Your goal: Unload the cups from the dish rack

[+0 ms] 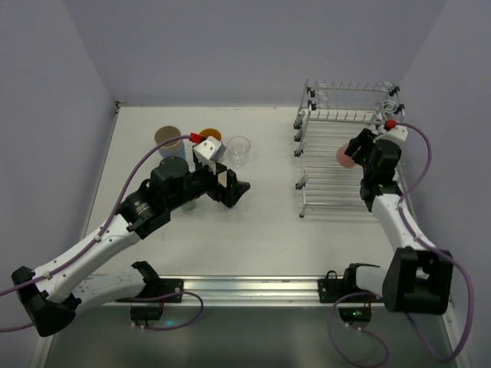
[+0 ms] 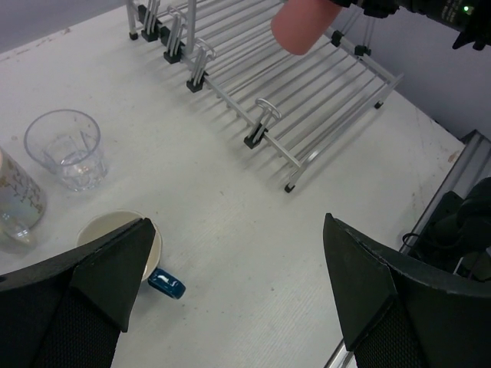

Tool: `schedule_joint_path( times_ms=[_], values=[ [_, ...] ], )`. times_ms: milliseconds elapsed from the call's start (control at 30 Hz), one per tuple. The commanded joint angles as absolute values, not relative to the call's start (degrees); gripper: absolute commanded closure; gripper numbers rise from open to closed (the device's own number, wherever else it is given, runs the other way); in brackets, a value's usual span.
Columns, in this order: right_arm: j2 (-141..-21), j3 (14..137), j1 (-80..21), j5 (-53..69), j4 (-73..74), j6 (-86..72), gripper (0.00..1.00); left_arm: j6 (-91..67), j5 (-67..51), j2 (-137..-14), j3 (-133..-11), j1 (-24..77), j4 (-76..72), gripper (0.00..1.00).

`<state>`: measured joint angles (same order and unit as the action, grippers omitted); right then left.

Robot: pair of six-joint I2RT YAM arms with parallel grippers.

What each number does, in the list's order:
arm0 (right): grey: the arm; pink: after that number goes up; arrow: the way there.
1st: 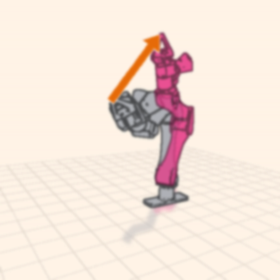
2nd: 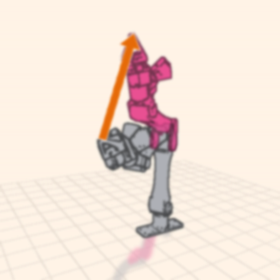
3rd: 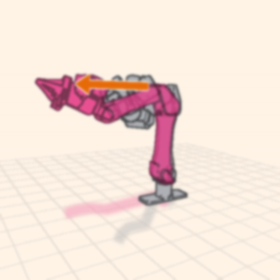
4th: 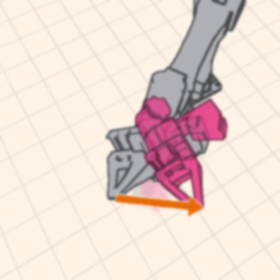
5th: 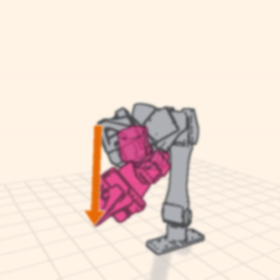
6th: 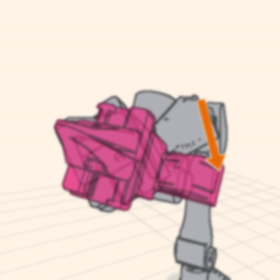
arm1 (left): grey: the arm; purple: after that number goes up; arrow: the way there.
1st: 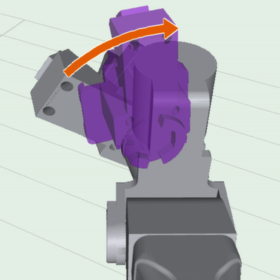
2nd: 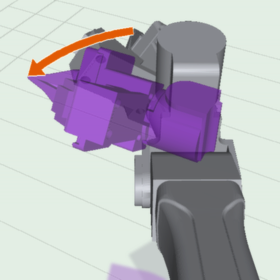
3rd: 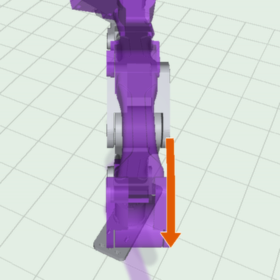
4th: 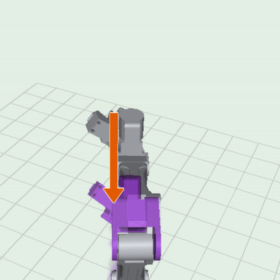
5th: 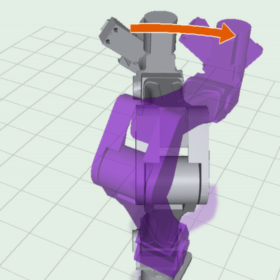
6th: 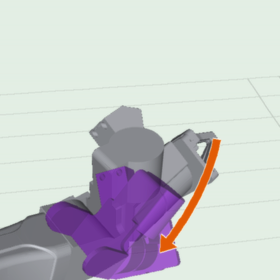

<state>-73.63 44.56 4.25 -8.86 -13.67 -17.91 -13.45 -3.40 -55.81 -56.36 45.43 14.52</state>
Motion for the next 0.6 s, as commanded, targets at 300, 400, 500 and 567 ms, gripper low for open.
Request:
schedule_joint_path(
  times_ms=[300, 400, 500, 567],
  values=[
    [-41.33, 24.46, 2.64, 24.21, -29.07, -53.41, 0.53, -32.42, -20.73, -60.98, -55.03, 45.44, -6.57, 0.0],
    [-39.29, 22.07, 2.37, 29.08, -34.7, -61.68, 0.53, -38.48, -22.41, -63.1, -53.79, 45.18, -13.0, 0.0],
    [-37.36, 19.09, 1.76, 34.27, -44.36, -70.03, 0.53, -43.23, -23.29, -65.74, -53.35, 45.18, -17.48, 0.0],
    [-35.6, 18.11, 0.8, 35.07, -47.89, -73.11, 0.53, -46.31, -23.03, -67.49, -52.65, 45.26, -19.93, 0.0]
  ],
)
